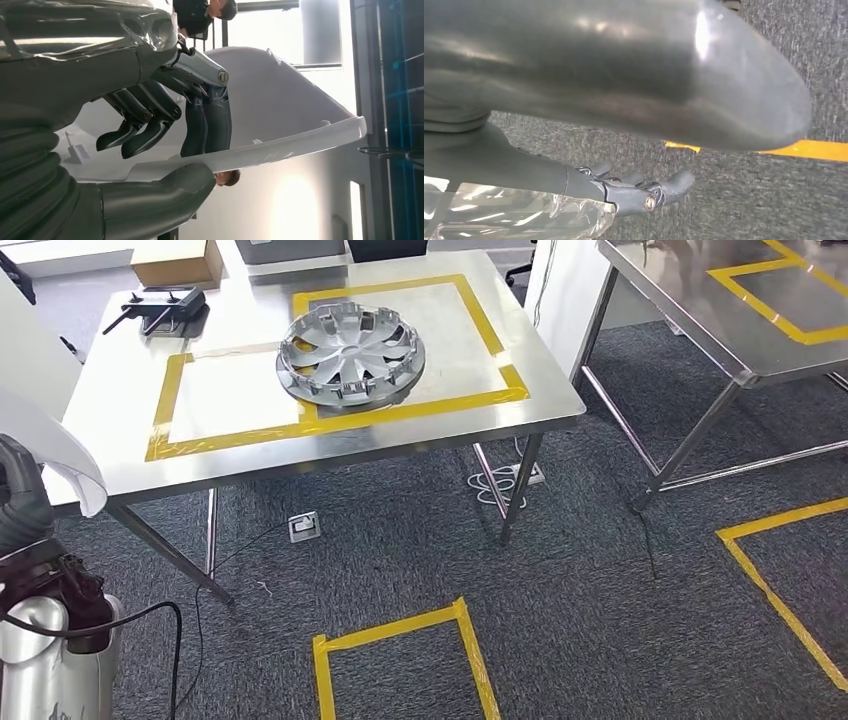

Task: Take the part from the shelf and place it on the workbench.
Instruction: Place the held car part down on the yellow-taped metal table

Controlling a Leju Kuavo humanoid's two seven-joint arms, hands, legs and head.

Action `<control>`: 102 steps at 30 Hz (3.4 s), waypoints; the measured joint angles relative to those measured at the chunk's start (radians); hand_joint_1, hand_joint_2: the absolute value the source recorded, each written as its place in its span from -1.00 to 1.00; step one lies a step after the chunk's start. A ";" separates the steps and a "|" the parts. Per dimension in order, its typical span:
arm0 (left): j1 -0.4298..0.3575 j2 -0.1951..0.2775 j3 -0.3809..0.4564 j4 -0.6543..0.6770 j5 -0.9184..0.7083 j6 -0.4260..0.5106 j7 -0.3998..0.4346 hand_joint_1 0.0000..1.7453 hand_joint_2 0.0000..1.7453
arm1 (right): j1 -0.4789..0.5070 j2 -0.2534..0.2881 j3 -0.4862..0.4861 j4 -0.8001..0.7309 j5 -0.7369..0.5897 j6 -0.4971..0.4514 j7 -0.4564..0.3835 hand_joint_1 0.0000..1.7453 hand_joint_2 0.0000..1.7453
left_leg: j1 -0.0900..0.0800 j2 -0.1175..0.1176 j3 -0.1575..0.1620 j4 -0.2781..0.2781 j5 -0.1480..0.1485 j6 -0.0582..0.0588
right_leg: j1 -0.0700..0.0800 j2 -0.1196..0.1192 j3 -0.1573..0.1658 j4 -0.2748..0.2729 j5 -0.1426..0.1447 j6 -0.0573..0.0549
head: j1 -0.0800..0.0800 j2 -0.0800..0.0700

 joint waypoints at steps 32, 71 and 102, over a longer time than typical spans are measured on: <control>-0.057 0.045 -0.005 0.135 -0.005 0.037 -0.016 1.00 1.00 | 0.004 0.009 0.001 -0.001 -0.015 -0.002 -0.004 -1.00 -1.00 | -0.009 0.000 0.005 -0.013 -0.003 0.013 | 0.004 0.003 -0.010 -0.003 0.004 -0.003 | 0.000 0.000; -0.038 0.061 -0.004 0.197 -0.024 0.066 -0.003 1.00 1.00 | 0.001 0.000 0.020 -0.003 -0.016 0.010 0.004 -1.00 -1.00 | -0.001 -0.004 0.050 -0.033 -0.028 0.038 | 0.003 -0.006 -0.196 0.283 -0.063 0.021 | 0.003 0.000; -0.031 0.086 0.035 0.320 0.015 0.073 0.018 1.00 1.00 | -0.009 0.003 0.047 -0.013 -0.025 0.014 0.018 -1.00 -1.00 | 0.000 -0.003 0.036 -0.031 -0.016 0.033 | 0.003 -0.005 -0.182 0.263 -0.062 0.016 | 0.002 0.000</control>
